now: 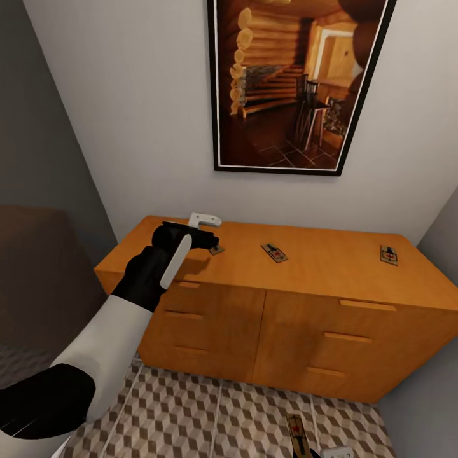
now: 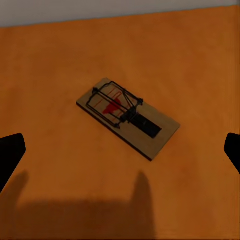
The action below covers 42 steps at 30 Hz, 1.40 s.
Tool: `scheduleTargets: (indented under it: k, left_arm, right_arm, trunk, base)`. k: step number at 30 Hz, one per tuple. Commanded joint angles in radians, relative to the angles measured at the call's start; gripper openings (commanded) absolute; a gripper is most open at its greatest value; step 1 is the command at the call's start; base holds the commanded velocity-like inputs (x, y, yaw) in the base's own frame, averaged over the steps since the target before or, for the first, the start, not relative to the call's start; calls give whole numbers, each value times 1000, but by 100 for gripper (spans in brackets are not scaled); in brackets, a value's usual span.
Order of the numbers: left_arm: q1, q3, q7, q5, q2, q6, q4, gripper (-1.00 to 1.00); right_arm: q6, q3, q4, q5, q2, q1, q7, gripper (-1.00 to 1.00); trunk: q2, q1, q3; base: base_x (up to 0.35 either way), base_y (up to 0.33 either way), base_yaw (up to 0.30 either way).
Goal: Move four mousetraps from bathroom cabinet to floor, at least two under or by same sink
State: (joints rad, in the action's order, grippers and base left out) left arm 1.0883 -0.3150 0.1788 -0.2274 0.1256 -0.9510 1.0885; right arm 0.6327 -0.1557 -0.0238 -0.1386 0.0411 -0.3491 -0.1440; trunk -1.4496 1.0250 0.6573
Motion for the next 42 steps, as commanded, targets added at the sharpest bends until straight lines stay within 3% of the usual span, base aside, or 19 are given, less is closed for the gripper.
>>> scheduleTargets:
  k: [1,6,16,25,42]
  left_arm:
    - [1,-4,10,-10,1,-3,-1,100]
    - [1,-25,10,-10,3,-3,-6,100]
    - [1,-30,10,-10,3,1,-6,100]
    - [1,-36,10,-11,3,55,-10,100]
    - [-17,-37,10,-10,2,57,-10,100]
  right_arm:
    - [2,-7,1,-15,0,-1,-10,-100]
    - [2,-7,1,-15,0,-1,-10,-100]
    - [-5,-7,6,-14,6,3,-15,-100]
    - [46,-7,7,-15,23,181,-29,-100]
    - [53,-7,5,-18,17,206,-39,-100]
  trunk:
    - [0,0,1]
    - [0,0,1]
    - [0,0,1]
    - [0,0,1]
    - [0,0,1]
  base:
    - [88,0,0]
    - [155,0,0]
    - [56,0,0]
    - [1,0,0]
    - [0,0,0]
